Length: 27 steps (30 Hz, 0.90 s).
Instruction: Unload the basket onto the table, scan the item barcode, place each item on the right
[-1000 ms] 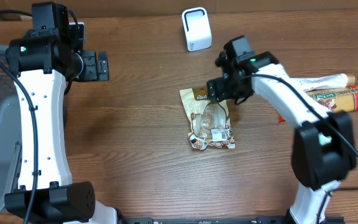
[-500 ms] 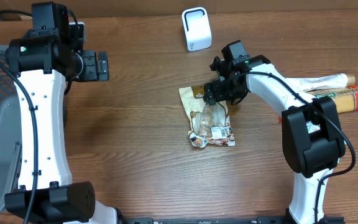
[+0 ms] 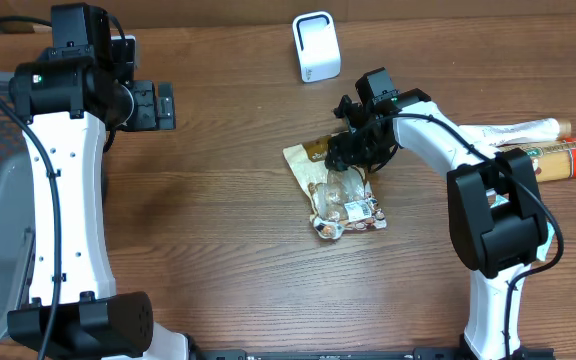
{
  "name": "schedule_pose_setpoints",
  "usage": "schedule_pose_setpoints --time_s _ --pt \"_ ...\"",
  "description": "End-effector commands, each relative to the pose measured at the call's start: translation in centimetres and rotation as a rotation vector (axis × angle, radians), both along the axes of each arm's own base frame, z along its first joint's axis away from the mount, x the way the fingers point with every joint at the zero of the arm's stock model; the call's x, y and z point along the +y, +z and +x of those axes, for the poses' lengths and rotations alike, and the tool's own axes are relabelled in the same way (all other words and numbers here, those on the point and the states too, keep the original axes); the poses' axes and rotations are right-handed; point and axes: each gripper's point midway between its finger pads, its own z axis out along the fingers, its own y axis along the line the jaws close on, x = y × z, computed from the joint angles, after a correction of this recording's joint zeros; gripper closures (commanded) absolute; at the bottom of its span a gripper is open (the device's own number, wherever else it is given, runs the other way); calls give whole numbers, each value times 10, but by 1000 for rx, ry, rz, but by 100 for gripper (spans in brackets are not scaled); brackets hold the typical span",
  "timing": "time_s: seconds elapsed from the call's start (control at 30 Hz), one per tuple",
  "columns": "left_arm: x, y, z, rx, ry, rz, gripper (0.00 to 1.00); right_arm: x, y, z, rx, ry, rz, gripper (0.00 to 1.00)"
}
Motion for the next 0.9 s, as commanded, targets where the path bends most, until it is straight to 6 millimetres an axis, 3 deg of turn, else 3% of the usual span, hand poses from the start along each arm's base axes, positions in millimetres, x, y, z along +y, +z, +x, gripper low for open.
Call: schedule_pose_setpoints --time_s 0.0,0.23,0.43,0.57,0.67,0.87 --pt "2 4 4 -14 -13 15 1 5 -22 -19 95 24 7 45" --pt "2 4 4 -14 -13 15 0 22 -21 -31 122 35 14 65" --pt "2 4 4 -14 -12 15 0 25 -21 -30 116 40 16 70" --pt "2 4 4 -14 -12 15 0 24 -14 -27 118 36 17 80" --pt "2 4 4 -14 -12 15 0 25 2 -23 119 42 14 87" --pt "2 4 4 -14 -13 15 0 32 52 -8 114 -10 24 93"
